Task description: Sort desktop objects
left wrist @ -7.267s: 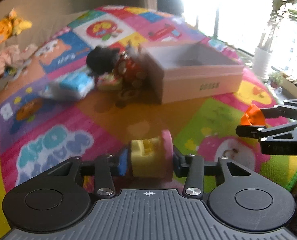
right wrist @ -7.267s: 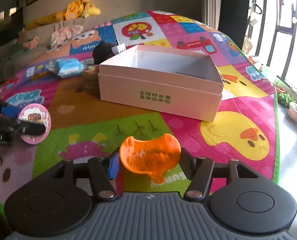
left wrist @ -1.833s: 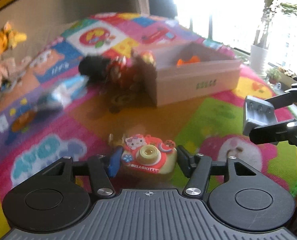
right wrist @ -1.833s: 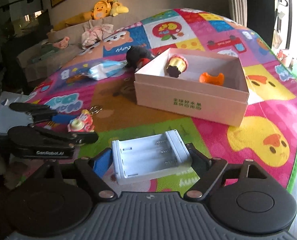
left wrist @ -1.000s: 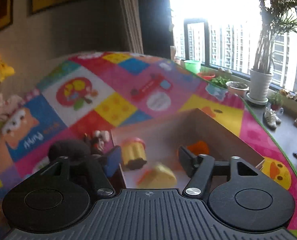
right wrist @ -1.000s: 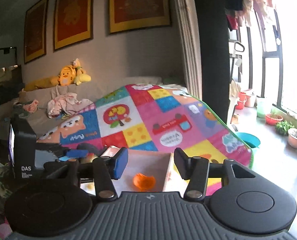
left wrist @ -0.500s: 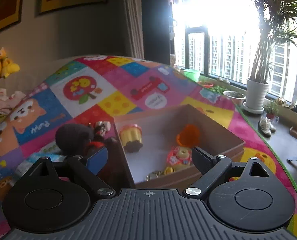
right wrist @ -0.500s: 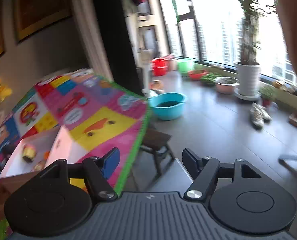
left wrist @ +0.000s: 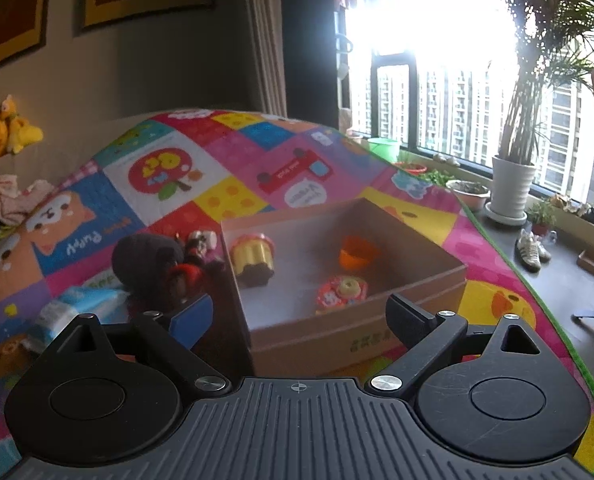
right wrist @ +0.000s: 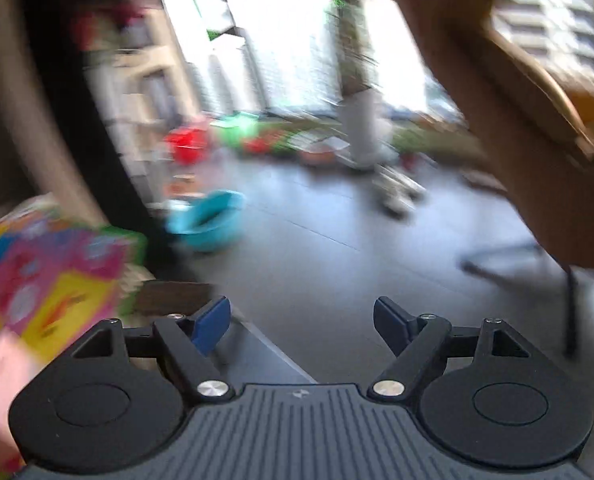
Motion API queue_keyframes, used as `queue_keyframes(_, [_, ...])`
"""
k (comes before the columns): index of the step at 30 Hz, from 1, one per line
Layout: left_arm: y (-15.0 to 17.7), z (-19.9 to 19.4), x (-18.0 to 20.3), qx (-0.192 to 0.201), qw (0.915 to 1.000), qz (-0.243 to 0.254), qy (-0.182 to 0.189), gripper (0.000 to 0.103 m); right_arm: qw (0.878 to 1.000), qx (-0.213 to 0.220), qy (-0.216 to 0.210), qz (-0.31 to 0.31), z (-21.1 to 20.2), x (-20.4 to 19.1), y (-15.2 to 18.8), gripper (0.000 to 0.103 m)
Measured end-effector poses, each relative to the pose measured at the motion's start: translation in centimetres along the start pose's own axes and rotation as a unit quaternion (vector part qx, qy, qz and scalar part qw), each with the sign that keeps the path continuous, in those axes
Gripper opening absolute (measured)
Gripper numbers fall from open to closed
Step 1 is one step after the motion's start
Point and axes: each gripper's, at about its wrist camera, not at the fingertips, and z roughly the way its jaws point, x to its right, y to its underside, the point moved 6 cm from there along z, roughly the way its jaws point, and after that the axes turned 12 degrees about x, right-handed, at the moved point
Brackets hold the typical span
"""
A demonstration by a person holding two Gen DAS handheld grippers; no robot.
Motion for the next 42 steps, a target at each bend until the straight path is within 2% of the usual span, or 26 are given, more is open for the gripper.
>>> queue_keyframes(1, [0.3,0.1,-0.1,-0.005,1.0000,-0.003,-0.007,0.097,0.999,-0.011,0.034,0.013,2.3,2.7,0.0,0.082])
queue_keyframes(3, [0.4,0.1,-0.8,-0.010,0.9994,-0.012,-0.029,0.097,0.994,-0.061,0.092,0.024,7.0,8.2,1.3,0.094])
queue_keyframes(5, [-0.1,-0.2,-2.1,-0.008,0.9977,-0.031,-0.060,0.097,0.982,-0.111,0.150,0.014,10.7,12.9,4.1,0.094])
queue_keyframes(6, [-0.6,-0.5,-2.8,-0.004,0.9963,-0.038,-0.077,0.097,0.978,-0.127,0.163,-0.001,12.1,14.7,6.1,0.094])
queue_keyframes(9, [-2.3,-1.4,-5.2,0.014,0.9878,-0.049,-0.147,0.100,0.976,-0.159,0.144,-0.019,14.7,17.6,11.8,0.094])
queue_keyframes(11, [-3.1,-2.0,-6.8,0.019,0.9783,-0.066,-0.196,0.100,0.971,-0.197,0.138,-0.007,16.5,18.8,16.3,0.094])
queue_keyframes(12, [-3.4,-2.3,-7.4,0.018,0.9729,-0.072,-0.219,0.100,0.967,-0.214,0.136,-0.006,17.5,18.9,18.2,0.094])
queue_keyframes(14, [-3.4,-2.6,-8.2,0.008,0.9627,-0.070,-0.261,0.100,0.961,-0.260,0.098,-0.011,19.5,18.2,22.4,0.094])
queue_keyframes(16, [-3.0,-2.6,-8.9,-0.013,0.9516,-0.075,-0.298,0.100,0.950,-0.297,0.080,-0.049,21.7,16.9,26.1,0.094])
queue_keyframes(17, [-2.7,-2.6,-9.2,-0.025,0.9451,-0.081,-0.316,0.100,0.946,-0.302,0.084,-0.077,22.8,16.4,27.7,0.094])
queue_keyframes(19, [-2.0,-2.6,-9.7,-0.041,0.9327,-0.086,-0.348,0.100,0.943,-0.309,0.079,-0.093,25.2,15.6,30.4,0.094])
queue_keyframes(23, [-1.0,-3.2,-11.0,-0.076,0.9005,-0.103,-0.416,0.100,0.954,-0.271,0.093,-0.084,29.6,14.1,33.4,0.091])
queue_keyframes(25, [-0.7,-3.5,-11.4,-0.087,0.8883,-0.105,-0.438,0.100,0.958,-0.252,0.108,-0.078,32.1,13.9,34.0,0.090])
queue_keyframes(26, [-0.6,-3.6,-11.5,-0.092,0.8851,-0.107,-0.444,0.100,0.959,-0.245,0.124,-0.073,33.1,14.1,34.2,0.089])
queue_keyframes(28, [-0.4,-3.4,-10.9,-0.098,0.8867,-0.110,-0.438,0.100,0.961,-0.242,0.126,-0.035,34.2,14.4,34.4,0.088])
queue_keyframes(30, [-0.1,-2.7,-10.0,-0.104,0.8942,-0.103,-0.423,0.100,0.963,-0.242,0.115,-0.001,33.8,14.3,34.8,0.088])
queue_keyframes(33, [0.5,-1.4,-8.8,-0.112,0.9065,-0.099,-0.395,0.100,0.965,-0.236,0.106,0.038,30.9,14.4,35.4,0.088])
queue_keyframes(35, [0.9,-1.1,-8.0,-0.114,0.9146,-0.096,-0.376,0.100,0.968,-0.213,0.076,0.105,27.3,15.3,34.4,0.086])
queue_keyframes(38, [1.4,-0.8,-7.0,-0.115,0.9276,-0.094,-0.343,0.100,0.962,-0.158,0.042,0.217,19.8,18.4,30.6,0.086])
queue_keyframes(40, [1.7,-0.8,-6.8,-0.114,0.9329,-0.104,-0.326,0.100,0.957,-0.106,0.063,0.261,14.7,22.6,27.0,0.086])
queue_keyframes(42, [2.1,-0.8,-6.7,-0.113,0.9355,-0.117,-0.314,0.100,0.951,-0.040,0.109,0.287,9.2,27.7,23.5,0.086])
